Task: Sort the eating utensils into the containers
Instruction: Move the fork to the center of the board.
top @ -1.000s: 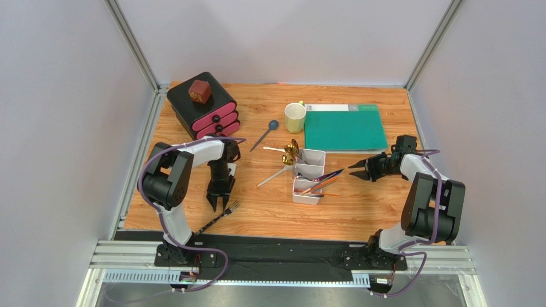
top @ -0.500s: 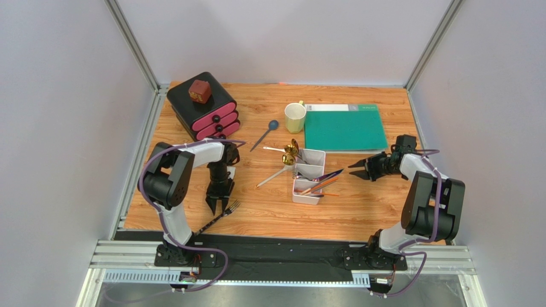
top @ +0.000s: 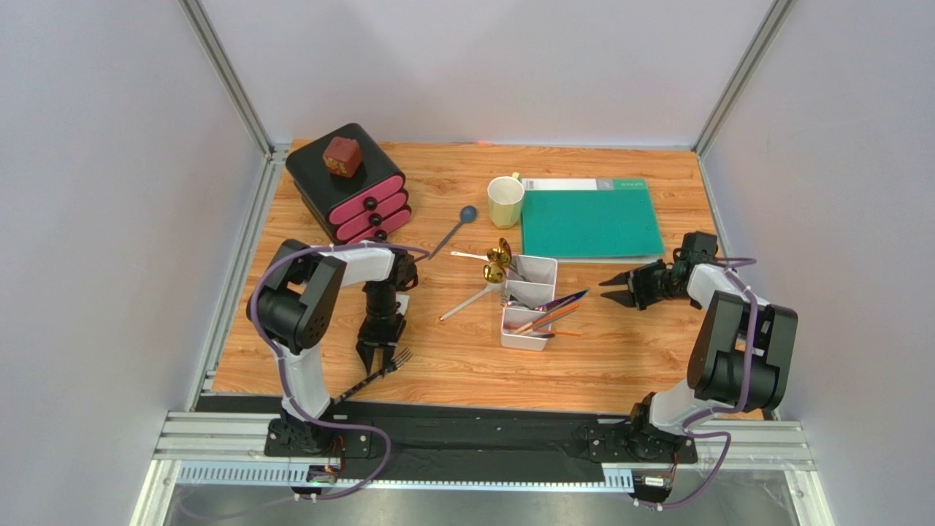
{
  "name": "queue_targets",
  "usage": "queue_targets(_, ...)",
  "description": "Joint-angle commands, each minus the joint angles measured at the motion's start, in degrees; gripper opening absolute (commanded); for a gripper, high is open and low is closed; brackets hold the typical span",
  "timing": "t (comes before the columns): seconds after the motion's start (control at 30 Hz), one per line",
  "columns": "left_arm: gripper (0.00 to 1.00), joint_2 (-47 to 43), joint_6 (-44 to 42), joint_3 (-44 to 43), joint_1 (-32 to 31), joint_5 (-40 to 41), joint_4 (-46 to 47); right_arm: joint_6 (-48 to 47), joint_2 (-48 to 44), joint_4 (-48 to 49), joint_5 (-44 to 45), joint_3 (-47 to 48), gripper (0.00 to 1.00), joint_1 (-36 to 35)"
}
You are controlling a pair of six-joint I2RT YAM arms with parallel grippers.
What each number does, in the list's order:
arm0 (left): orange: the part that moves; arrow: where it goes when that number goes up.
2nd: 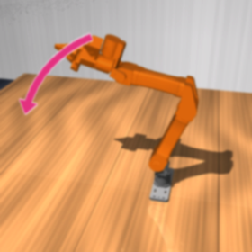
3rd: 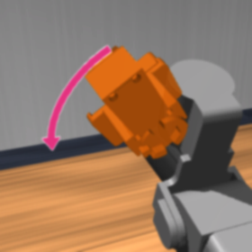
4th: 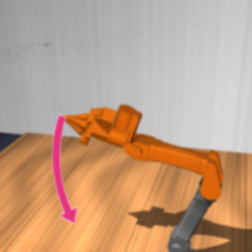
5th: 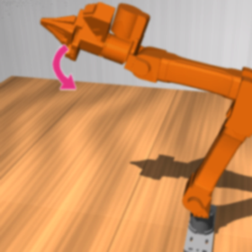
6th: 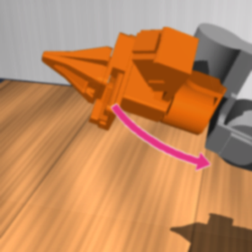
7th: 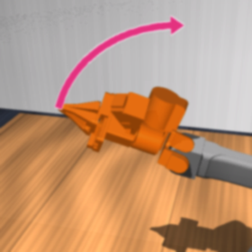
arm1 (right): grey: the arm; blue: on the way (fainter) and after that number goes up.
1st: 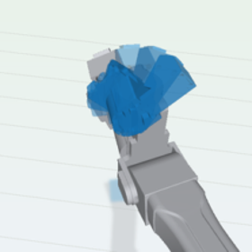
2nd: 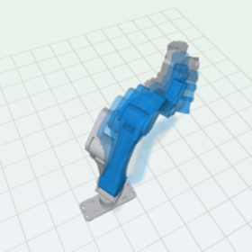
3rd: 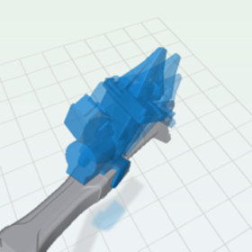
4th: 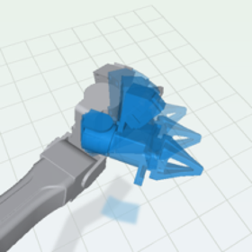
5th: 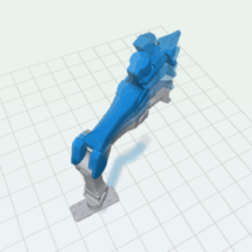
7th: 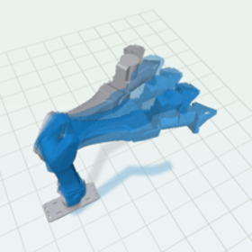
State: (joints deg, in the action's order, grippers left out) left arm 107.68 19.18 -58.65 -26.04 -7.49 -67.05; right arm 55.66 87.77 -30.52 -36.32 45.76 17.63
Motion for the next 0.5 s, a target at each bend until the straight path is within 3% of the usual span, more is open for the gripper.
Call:
queue_targets(0.0,0.41,1.5,0.5,0.1,-0.6,0.0,-0.8,0.0,-0.3,1.7,-2.0,-0.1,0.3,0.7)
queue_targets(0.33,0.37,2.3,1.5,-0.5,-0.9,1.4,-1.2,0.9,-1.4,1.8,-2.4,0.6,0.3,1.3)
queue_targets(0.47,0.29,3.3,2.4,-1.5,-1.3,3.1,-0.9,1.0,-1.5,1.7,-2.4,1.3,0.3,1.3)
